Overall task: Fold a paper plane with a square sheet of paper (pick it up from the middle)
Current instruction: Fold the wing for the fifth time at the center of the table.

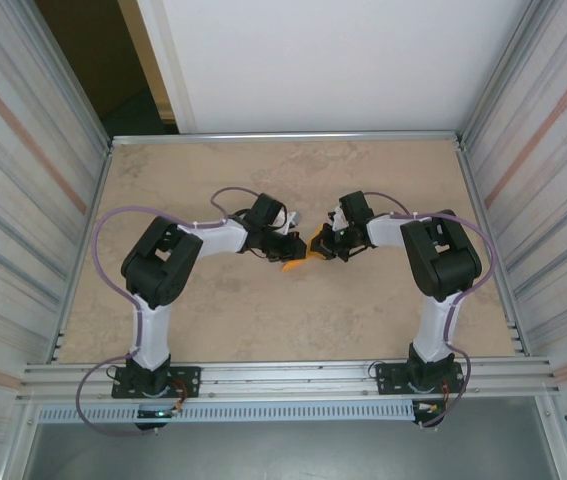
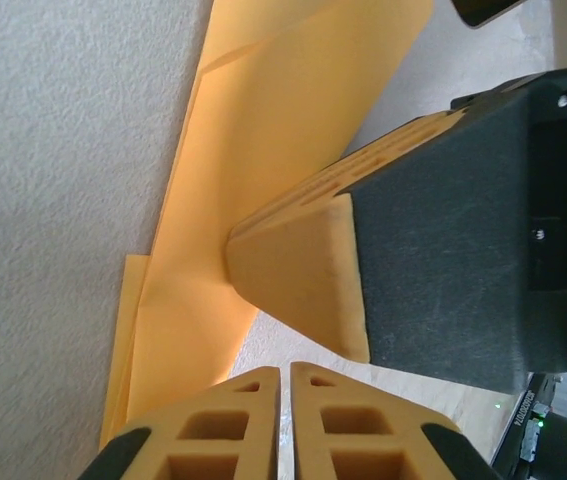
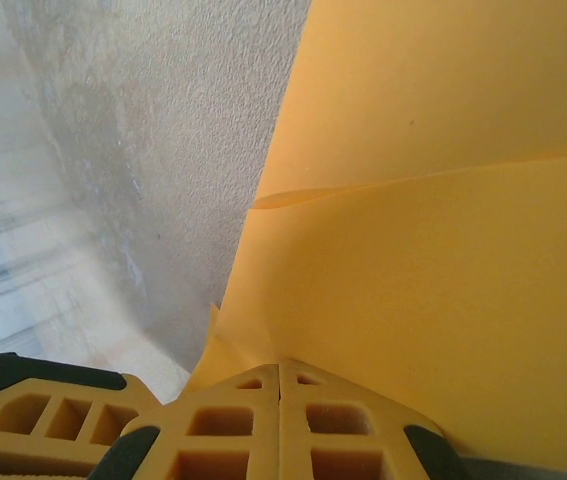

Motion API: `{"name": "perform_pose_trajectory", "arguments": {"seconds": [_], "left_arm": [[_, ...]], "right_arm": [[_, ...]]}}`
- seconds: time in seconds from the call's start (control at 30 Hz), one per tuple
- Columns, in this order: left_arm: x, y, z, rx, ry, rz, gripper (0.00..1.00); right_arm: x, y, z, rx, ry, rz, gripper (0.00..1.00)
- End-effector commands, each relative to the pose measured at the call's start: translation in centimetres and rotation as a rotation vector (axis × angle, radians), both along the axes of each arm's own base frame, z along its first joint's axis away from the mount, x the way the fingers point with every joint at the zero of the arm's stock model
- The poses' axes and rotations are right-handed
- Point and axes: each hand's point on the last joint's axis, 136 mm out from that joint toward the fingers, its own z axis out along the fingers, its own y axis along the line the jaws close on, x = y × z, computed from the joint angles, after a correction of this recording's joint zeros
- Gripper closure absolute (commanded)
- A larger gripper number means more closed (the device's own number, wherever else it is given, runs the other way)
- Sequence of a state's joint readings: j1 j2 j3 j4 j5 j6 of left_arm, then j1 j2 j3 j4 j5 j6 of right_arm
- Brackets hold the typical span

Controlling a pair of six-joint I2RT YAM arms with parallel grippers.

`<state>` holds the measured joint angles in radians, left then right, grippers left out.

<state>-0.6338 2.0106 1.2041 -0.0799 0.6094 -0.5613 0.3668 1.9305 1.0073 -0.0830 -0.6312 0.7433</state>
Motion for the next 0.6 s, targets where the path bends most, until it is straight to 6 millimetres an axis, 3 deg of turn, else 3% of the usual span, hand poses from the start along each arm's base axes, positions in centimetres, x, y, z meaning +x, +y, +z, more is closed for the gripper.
{"name": "perform_pose_trajectory", "arguments": {"seconds": [0.0,0.33,0.57], "left_arm": [[-0.6,0.6,-1.3,0.043,0.031,-0.035,0.88],[-1.4,2.0,-3.6,0.108,0.078,-0.048,0.88],[-2.2,3.4,-4.1,0.104,0.110,-0.034,0.89]], "right_arm": [[-2.2,-3.3,-5.1,-0.181,0.125,-0.032,1.00],[-2.6,-4.1,-5.7,-0.236,0.151,-0.021,0.99],[-3.0,-5.2,-6.6,-0.305,0.191,-0.023,1.00]]}}
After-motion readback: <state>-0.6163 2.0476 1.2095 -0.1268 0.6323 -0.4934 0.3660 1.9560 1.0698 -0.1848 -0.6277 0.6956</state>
